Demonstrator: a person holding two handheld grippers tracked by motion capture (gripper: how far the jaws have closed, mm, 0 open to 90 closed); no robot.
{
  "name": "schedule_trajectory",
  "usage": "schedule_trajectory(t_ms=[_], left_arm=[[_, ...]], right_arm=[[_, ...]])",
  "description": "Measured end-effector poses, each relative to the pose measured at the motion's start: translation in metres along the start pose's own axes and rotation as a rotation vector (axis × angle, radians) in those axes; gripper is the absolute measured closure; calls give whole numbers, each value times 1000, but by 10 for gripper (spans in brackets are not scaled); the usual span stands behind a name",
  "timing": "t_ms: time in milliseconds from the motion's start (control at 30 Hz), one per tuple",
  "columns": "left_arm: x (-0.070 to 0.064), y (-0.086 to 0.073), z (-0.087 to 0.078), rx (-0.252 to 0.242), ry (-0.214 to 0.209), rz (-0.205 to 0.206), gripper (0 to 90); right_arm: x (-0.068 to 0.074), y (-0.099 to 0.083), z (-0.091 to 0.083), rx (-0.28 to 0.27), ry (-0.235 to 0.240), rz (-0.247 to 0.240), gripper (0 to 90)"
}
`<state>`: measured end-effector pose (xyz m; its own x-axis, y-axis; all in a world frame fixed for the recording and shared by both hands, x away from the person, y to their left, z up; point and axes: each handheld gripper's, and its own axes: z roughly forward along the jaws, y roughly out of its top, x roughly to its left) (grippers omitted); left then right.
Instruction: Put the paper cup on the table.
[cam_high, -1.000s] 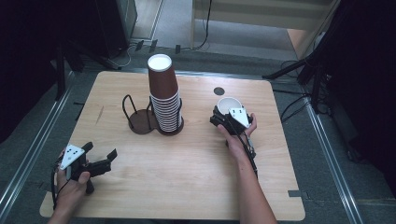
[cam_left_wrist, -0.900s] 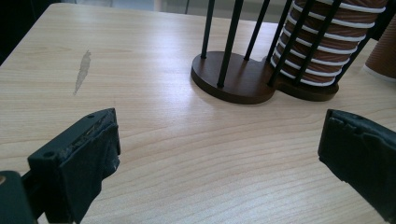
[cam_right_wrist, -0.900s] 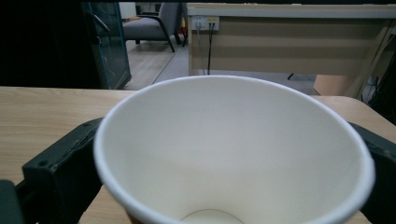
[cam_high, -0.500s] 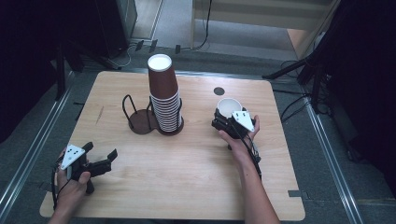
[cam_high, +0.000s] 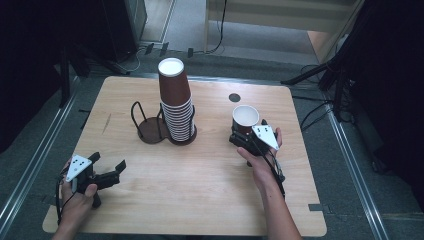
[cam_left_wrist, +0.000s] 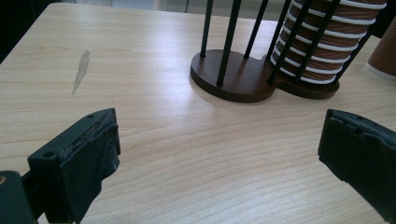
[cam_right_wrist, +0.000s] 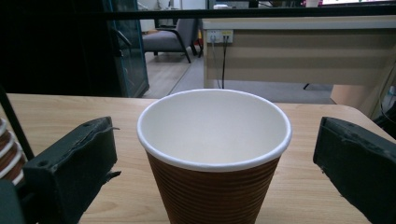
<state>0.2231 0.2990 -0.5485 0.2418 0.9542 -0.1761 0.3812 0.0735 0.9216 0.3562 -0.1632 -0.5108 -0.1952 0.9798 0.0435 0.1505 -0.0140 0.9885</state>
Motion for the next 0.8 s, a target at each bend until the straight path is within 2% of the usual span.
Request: schedule_trajectory(t_ms=[533,800], left_arm=[[0,0,0,2,7,5,0],[0,0,0,6,6,8,0]], right_arm=[[-20,-8,-25,2,-5,20,0],[-36,-16,-40,13,-33,25,0]])
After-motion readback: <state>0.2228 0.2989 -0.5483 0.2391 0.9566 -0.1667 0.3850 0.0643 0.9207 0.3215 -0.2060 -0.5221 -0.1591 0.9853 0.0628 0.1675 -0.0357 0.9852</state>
